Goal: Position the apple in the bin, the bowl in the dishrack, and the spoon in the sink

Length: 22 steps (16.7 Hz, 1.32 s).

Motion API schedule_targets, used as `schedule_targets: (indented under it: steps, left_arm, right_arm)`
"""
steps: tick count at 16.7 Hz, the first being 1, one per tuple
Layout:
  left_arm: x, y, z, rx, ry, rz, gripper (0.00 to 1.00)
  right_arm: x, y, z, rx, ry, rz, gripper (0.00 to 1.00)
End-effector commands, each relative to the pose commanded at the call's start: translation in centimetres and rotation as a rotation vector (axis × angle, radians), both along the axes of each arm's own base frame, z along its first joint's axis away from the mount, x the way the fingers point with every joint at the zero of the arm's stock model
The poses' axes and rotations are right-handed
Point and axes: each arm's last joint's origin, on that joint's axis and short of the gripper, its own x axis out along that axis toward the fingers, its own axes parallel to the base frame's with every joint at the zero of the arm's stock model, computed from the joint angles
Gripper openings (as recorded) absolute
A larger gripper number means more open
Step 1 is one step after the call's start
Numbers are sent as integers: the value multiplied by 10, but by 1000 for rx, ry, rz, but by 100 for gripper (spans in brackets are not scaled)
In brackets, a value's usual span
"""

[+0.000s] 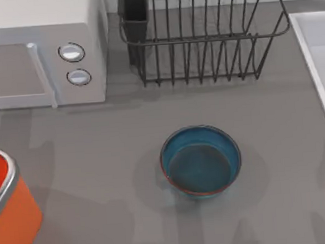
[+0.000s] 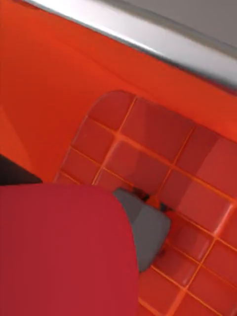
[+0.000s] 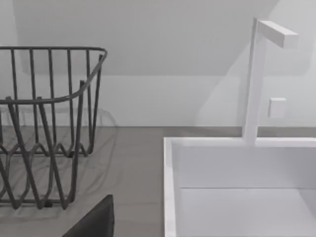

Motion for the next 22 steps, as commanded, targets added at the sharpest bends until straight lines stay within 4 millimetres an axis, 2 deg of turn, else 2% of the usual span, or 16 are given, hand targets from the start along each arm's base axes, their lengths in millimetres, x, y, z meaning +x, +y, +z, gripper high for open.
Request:
schedule_targets:
  steps: [4,10,13,19,22]
  left_arm:
    - [-14,2,5,6,-42,-102,0]
    - [-13,0,5,3,-50,-113,0]
    - [-11,2,-10,3,-49,-111,0]
    - [-10,7,-60,6,-46,-108,0]
    - [-10,7,-64,6,-45,-108,0]
  right_arm:
    - [0,0,0,0,0,0,100]
    - [0,0,0,0,0,0,100]
    - [0,0,0,0,0,0,100]
    - [0,0,0,0,0,0,100]
    - [0,0,0,0,0,0,100]
